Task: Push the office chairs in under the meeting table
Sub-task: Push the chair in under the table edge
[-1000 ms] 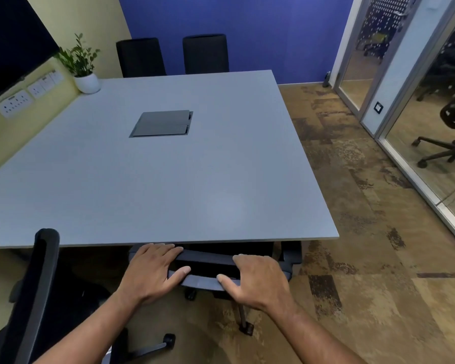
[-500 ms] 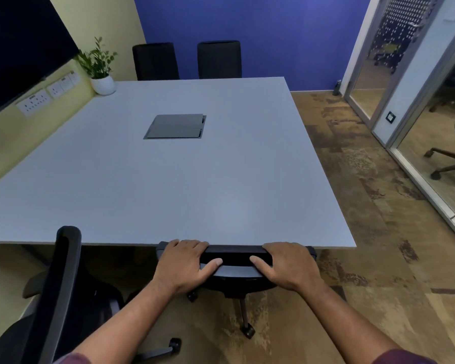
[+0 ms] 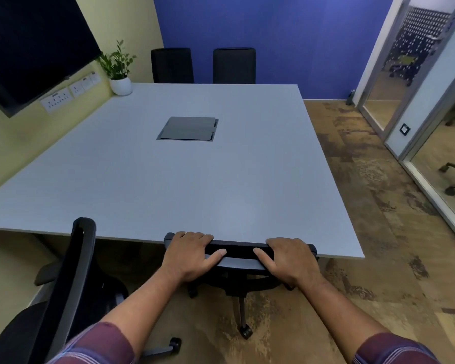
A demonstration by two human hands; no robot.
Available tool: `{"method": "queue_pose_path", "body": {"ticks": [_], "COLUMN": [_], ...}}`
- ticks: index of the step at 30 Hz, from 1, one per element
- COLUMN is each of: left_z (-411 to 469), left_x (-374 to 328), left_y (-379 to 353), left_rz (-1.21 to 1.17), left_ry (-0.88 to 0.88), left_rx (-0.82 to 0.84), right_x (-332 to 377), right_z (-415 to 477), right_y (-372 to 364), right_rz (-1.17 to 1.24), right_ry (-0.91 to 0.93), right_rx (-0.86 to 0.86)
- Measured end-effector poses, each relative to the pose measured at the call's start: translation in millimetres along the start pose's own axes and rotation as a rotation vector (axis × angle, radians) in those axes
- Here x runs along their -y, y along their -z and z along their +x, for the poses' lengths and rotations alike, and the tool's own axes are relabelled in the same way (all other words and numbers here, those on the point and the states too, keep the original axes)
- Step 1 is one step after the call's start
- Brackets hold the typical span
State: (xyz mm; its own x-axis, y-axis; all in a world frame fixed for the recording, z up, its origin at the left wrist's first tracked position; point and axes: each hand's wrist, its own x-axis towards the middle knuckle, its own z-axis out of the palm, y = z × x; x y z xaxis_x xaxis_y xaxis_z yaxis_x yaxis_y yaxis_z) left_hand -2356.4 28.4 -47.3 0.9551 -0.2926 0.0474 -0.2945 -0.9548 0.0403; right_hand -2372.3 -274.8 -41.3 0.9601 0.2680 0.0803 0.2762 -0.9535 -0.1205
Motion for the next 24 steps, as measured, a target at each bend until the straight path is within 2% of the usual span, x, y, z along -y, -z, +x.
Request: {"method": "queue_pose_path", "body": {"ticks": [5,11,14,24], "left_z": [-6,-30,-35,-92], "left_x": [-5,-20,-26,-19], "left_y": [2,4,6,22], "left_rz": [0.009,0.009,0.003,0.044], "left_ry": [0.031,0.251,0.289,0.515], "left_rx": [0.000,0.038,0.090,0.030], "right_x": [-1,3,7,60], "right_z": [1,3,5,34], "right_y": [2,0,0,2], "right_rz": [0.048,0.092,0.099,0.136], "right_ry": [0.023,0.115,0.150,0.365], "right_rx": [-0.003,-0.035,-0.043,0.105]}}
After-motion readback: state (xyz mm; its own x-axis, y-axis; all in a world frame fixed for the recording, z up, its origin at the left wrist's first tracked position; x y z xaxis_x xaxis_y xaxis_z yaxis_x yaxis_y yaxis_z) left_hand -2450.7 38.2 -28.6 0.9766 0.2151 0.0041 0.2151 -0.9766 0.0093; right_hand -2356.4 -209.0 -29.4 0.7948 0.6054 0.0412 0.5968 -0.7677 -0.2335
